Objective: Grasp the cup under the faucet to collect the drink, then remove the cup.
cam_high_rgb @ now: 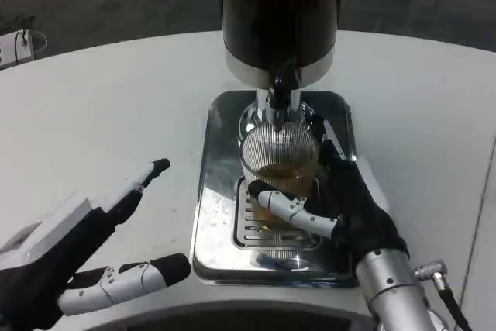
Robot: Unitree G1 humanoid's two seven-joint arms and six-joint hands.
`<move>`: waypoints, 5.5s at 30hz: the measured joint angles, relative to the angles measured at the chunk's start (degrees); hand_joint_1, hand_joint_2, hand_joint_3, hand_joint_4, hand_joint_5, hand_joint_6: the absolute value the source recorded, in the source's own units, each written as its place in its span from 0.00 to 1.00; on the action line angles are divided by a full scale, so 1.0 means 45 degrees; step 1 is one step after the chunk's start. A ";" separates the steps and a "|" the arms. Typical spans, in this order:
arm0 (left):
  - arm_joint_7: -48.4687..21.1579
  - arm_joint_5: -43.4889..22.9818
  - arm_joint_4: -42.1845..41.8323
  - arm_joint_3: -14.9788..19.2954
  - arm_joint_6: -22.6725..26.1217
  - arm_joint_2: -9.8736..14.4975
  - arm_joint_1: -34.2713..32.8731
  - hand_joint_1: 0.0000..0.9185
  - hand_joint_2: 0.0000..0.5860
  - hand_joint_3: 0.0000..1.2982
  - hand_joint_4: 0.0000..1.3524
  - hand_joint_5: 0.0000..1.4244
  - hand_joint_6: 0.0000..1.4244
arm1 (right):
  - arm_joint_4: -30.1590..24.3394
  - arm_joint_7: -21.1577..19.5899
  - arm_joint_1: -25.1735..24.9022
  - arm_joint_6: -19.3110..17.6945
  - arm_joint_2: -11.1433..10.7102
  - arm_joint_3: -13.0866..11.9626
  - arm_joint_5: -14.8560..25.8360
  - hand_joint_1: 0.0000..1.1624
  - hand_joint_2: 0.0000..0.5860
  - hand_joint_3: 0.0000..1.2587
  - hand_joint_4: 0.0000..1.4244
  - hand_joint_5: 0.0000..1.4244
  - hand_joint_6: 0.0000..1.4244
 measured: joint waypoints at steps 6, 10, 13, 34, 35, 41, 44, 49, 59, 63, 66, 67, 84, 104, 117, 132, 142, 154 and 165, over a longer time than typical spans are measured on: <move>-0.0091 0.0000 -0.0050 -0.0097 0.0257 0.0023 0.0094 0.00 0.04 0.00 0.00 0.00 0.04 | 0.0270 -0.0456 -0.0037 -0.0308 0.0283 0.0102 -0.0033 0.66 0.40 0.00 0.03 0.08 0.06; -0.0215 -0.0011 -0.0144 -0.0145 0.0438 0.0093 0.0180 0.00 0.05 0.00 0.00 0.00 0.04 | 0.0465 -0.0647 -0.0069 -0.0573 0.0361 0.0293 -0.0108 0.67 0.39 0.01 0.04 0.09 0.06; -0.0302 -0.0026 -0.0189 -0.0147 0.0577 0.0212 0.0262 0.00 0.05 0.00 0.00 0.00 0.04 | 0.0756 -0.0794 -0.0161 -0.0766 0.0393 0.0420 -0.0140 0.67 0.38 0.01 0.04 0.09 0.06; -0.0630 -0.0134 -0.0204 -0.0065 0.0987 0.0511 0.0521 0.00 0.05 0.00 0.00 0.00 0.05 | 0.2478 -0.3146 -0.0778 -0.1202 0.1304 0.1001 -0.1332 0.68 0.39 0.05 0.07 0.13 0.07; -0.0671 -0.0135 -0.0204 -0.0065 0.0998 0.0511 0.0560 0.00 0.05 0.00 0.00 0.00 0.05 | 0.2537 -0.3231 -0.0794 -0.1202 0.1304 0.0999 -0.1349 0.68 0.39 0.07 0.09 0.15 0.09; -0.0801 -0.0166 -0.0204 -0.0065 0.1082 0.0511 0.0686 0.00 0.05 0.00 0.00 0.00 0.06 | 0.2673 -0.3875 -0.0801 -0.1202 0.1321 0.1073 -0.1405 0.71 0.40 0.16 0.20 0.26 0.21; -0.0879 -0.0228 -0.0205 -0.0065 0.1094 0.0511 0.0783 0.00 0.05 0.00 0.00 0.00 0.06 | 0.2769 -0.4367 -0.0799 -0.1211 0.1331 0.1129 -0.1380 0.74 0.41 0.21 0.25 0.30 0.25; -0.0940 -0.0494 -0.0317 -0.0026 0.1100 0.0511 0.1016 0.00 0.05 0.00 0.00 0.00 0.06 | 0.3151 -0.5532 -0.0780 -0.1572 0.1351 0.1190 -0.1059 0.78 0.42 0.29 0.32 0.39 0.38; -0.1037 -0.0607 -0.0441 0.0150 0.1098 0.0513 0.1306 0.00 0.05 0.00 0.00 0.00 0.06 | 0.3285 -0.6329 -0.0653 -0.2041 0.1373 0.1410 -0.0026 0.77 0.42 0.36 0.39 0.48 0.52; -0.1171 -0.0619 -0.0446 0.0205 0.1095 0.0527 0.1347 0.00 0.05 0.00 0.00 0.00 0.06 | 0.3280 -0.6434 -0.0536 -0.2206 0.1389 0.1537 0.0218 0.77 0.43 0.41 0.45 0.54 0.60; -0.1239 -0.0621 -0.0445 0.0253 0.1090 0.0612 0.1347 0.00 0.05 0.00 0.00 0.00 0.06 | 0.3218 -0.6470 -0.0405 -0.2325 0.1404 0.1586 0.0357 0.77 0.45 0.47 0.51 0.60 0.69; -0.1260 -0.0621 -0.0445 0.0259 0.1088 0.0651 0.1340 0.00 0.05 0.00 0.00 0.00 0.06 | 0.3187 -0.6496 -0.0362 -0.2344 0.1409 0.1604 0.0375 0.77 0.45 0.51 0.54 0.63 0.72; -0.1324 -0.0636 0.0091 0.0238 0.0827 0.0761 0.0684 0.00 0.05 0.00 0.00 0.00 0.06 | 0.0287 -0.4984 0.1476 -0.2007 0.0903 0.2066 0.0242 0.77 0.45 0.71 0.76 0.84 0.91; -0.1322 -0.0627 0.0966 -0.0235 0.0327 0.0790 -0.0353 0.00 0.05 0.00 0.00 0.00 0.06 | -0.4028 -0.1500 0.5222 -0.0975 0.0392 0.2407 0.0238 0.78 0.43 0.76 0.80 0.90 0.96; -0.1310 -0.0547 0.1109 -0.0843 0.0179 0.0787 -0.1058 0.00 0.05 0.00 0.00 0.00 0.06 | -0.7811 0.0951 0.6384 -0.1210 -0.1282 0.1224 0.0690 0.78 0.44 0.78 0.81 0.91 0.98; -0.1308 -0.0010 -0.1242 -0.1170 -0.0357 0.0776 0.0332 0.00 0.05 0.00 0.00 0.00 0.04 | -0.9872 0.3072 0.6456 -0.1198 -0.2993 -0.1451 0.1790 0.78 0.45 0.78 0.81 0.91 0.98; -0.1009 0.0913 -0.2574 -0.0571 -0.0483 0.0747 0.1246 0.00 0.07 0.00 0.00 0.00 0.00 | -1.0388 0.3767 0.7007 -0.1409 -0.3622 -0.2215 0.2130 0.77 0.45 0.78 0.81 0.91 0.98; -0.0894 0.1512 -0.3263 -0.0153 -0.0484 0.0442 0.1871 0.00 0.08 0.00 0.00 0.00 0.00 | -1.1226 0.4131 0.8214 -0.2164 -0.3875 -0.2874 0.2157 0.77 0.45 0.78 0.81 0.91 0.98; -0.0863 0.2211 -0.3357 -0.0069 -0.0488 0.0361 0.1831 0.00 0.09 0.00 0.00 0.00 0.00 | -1.1381 0.4215 0.9249 -0.2761 -0.3899 -0.3020 0.2156 0.77 0.45 0.79 0.81 0.92 0.98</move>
